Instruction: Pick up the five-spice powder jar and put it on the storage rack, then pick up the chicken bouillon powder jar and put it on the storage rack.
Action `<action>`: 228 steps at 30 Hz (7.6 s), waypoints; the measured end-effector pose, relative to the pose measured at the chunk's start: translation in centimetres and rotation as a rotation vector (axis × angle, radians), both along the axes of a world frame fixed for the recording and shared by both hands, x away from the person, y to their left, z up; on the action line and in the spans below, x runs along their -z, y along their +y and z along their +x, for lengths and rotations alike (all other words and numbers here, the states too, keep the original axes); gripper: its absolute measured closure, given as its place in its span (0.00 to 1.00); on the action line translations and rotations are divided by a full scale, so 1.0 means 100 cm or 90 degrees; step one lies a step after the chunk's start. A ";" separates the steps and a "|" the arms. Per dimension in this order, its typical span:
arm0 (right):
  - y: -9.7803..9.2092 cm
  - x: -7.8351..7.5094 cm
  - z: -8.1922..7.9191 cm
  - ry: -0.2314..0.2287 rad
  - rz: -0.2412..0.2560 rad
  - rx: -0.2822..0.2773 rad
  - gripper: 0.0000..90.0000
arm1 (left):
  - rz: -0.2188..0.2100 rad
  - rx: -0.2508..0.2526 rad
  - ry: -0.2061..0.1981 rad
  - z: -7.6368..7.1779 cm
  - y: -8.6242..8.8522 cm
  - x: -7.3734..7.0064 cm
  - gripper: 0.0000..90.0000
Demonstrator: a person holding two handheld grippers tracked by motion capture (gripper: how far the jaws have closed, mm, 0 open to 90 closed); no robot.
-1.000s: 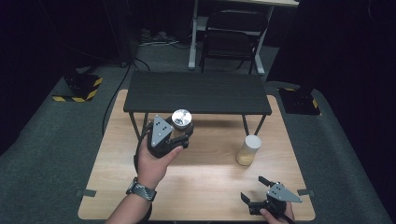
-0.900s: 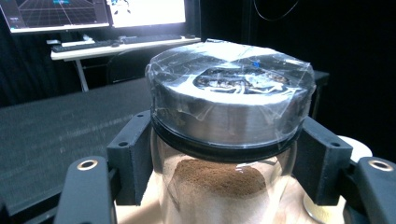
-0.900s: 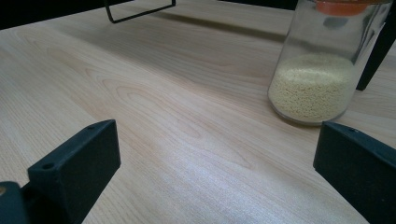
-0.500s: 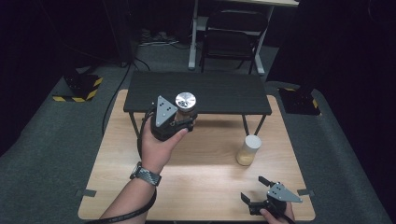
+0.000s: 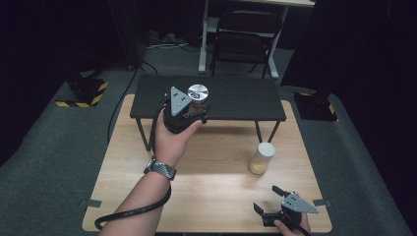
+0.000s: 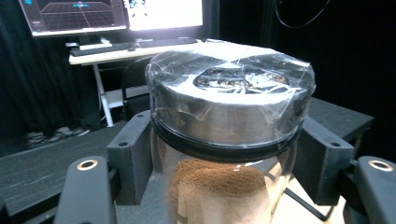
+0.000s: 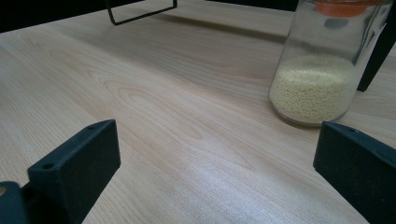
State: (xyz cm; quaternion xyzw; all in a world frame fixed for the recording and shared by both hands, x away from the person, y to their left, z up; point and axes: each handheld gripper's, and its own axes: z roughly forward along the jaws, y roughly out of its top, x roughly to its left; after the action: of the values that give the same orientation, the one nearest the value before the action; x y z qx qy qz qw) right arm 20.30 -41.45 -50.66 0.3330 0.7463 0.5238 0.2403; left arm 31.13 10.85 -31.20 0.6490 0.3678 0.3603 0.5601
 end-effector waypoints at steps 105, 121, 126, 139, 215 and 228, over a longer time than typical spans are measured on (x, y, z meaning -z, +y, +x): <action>-0.003 0.002 0.000 -0.004 0.006 -0.008 0.00 | -0.055 -0.024 0.008 0.013 0.019 0.027 0.00; -0.001 0.001 -0.001 -0.008 -0.002 -0.009 0.00 | -0.055 0.004 -0.006 -0.026 0.037 0.056 0.00; -0.001 0.001 -0.001 -0.009 -0.003 -0.009 0.00 | -0.062 0.013 -0.004 -0.037 0.039 0.067 0.00; 0.000 0.001 -0.001 -0.011 -0.006 -0.011 0.00 | -0.065 0.028 0.001 -0.064 0.048 0.105 0.00; 0.007 -0.001 -0.004 -0.009 -0.021 0.004 0.00 | 0.082 0.071 0.140 -0.111 0.058 0.199 0.01; 0.006 -0.001 -0.004 -0.006 -0.017 0.005 0.00 | 0.079 0.071 0.147 -0.110 0.058 0.198 0.01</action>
State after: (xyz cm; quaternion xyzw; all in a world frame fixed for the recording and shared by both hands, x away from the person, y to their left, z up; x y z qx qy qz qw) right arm 19.90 -40.86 -50.53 0.3301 0.7509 0.5143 0.2506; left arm 20.17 16.70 -51.03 0.7390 0.3700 0.2740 0.4919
